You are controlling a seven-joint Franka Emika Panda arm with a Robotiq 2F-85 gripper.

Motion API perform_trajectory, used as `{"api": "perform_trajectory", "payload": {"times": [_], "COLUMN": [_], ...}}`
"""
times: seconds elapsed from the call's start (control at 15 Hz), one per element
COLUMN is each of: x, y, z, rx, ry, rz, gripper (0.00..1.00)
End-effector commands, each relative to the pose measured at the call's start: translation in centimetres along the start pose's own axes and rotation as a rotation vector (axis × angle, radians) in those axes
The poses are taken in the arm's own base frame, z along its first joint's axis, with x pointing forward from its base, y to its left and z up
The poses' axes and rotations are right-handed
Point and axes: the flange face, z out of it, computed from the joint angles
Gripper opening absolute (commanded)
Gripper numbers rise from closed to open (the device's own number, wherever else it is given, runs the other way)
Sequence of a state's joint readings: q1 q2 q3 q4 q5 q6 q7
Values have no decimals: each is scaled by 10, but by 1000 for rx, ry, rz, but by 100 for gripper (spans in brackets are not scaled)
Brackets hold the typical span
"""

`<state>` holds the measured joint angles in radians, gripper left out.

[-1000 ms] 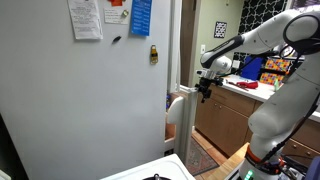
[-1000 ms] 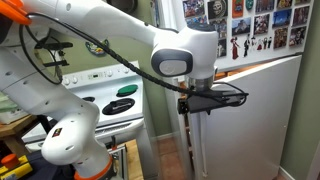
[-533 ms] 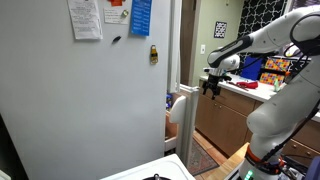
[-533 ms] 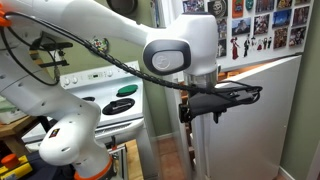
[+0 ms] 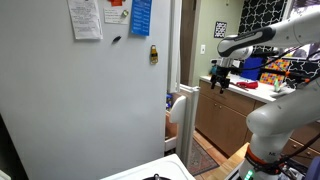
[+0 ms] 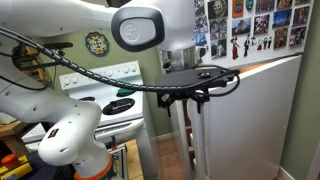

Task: Open the bottom refrigerator door

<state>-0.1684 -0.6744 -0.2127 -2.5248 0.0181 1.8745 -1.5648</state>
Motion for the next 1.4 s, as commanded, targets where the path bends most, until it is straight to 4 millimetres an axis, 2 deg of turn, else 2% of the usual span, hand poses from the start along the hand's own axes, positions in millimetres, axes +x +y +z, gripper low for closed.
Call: {"api": "perform_trajectory", "payload": {"times": [0.0,0.33,0.47,0.53,0.67,0.8,1.07,1.33], "x": [8,20,31,21,28,30,30,29], "y": [-38,-66,-73,-61,-69,-73,-73,-71], "z": [-40,-95,-111,-101,-113,-116,-115,-130], "rx": [0,-139,-226,-163,-207,-218,-217,-176], "ry": [63,160,161,140,151,154,154,210], "rz": [142,282,303,279,291,295,297,402], "gripper": [100,100,100,100,100,100,100,100]}}
